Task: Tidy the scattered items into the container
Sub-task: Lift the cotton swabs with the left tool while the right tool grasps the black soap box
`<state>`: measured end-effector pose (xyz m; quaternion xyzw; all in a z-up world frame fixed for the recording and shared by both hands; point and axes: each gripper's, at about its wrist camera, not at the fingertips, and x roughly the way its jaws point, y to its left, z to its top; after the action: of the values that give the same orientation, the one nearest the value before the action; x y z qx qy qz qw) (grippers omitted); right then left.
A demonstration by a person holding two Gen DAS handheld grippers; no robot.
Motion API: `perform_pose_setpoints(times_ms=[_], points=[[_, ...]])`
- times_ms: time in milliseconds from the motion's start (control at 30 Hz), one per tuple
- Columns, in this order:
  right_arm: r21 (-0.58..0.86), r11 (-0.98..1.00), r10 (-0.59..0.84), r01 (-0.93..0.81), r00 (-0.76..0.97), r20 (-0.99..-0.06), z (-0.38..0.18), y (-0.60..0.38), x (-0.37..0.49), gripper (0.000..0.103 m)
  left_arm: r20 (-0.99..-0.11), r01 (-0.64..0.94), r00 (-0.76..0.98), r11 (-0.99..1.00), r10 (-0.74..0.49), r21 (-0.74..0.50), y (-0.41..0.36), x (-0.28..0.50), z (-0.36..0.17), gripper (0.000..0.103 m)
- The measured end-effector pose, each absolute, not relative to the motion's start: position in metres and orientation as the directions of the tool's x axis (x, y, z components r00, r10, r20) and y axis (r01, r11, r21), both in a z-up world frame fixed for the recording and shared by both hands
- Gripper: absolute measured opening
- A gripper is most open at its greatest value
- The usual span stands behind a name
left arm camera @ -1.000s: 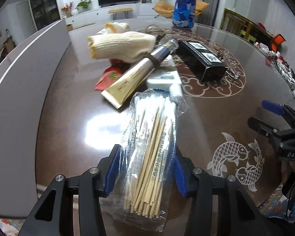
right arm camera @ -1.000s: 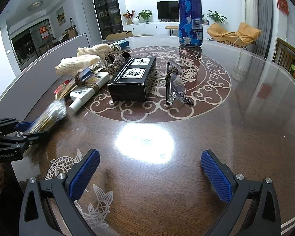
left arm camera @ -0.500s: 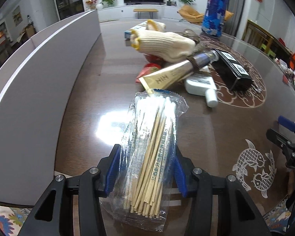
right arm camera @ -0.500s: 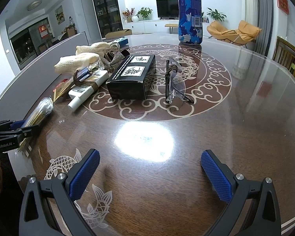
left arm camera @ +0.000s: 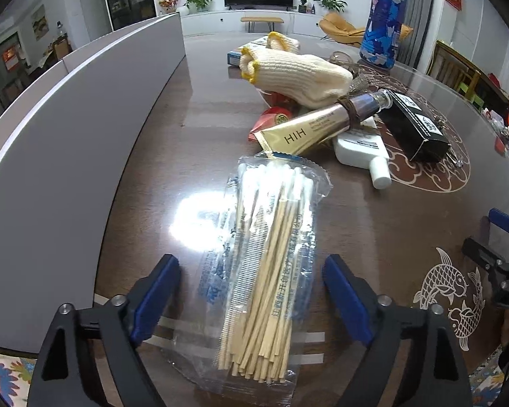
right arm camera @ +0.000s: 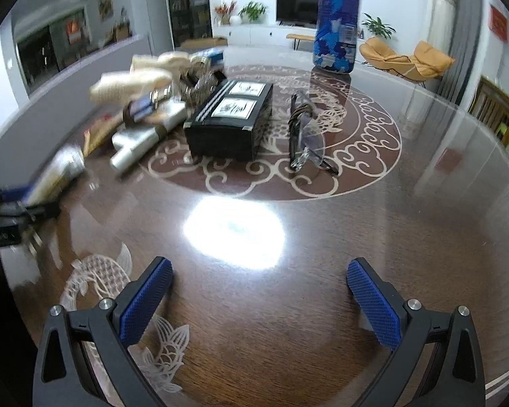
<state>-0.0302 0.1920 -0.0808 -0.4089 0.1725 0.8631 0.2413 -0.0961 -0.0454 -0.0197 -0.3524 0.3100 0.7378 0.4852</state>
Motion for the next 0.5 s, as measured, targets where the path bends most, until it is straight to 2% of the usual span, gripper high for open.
perform_pose_setpoints(times_ms=[300,500], points=[[0.103,-0.877,0.203,-0.469,-0.557,-0.806,-0.078,0.193,-0.079,0.103,-0.779,-0.925,-0.311,-0.362,0.544,0.116,-0.050,-0.093,-0.025,0.102],[0.123,-0.870,0.200,-0.478,-0.570,-0.797,-0.079,0.225,-0.116,0.103,-0.774,-0.929,-0.307,-0.350,0.554,0.118,-0.049,-0.093,-0.025,0.102]])
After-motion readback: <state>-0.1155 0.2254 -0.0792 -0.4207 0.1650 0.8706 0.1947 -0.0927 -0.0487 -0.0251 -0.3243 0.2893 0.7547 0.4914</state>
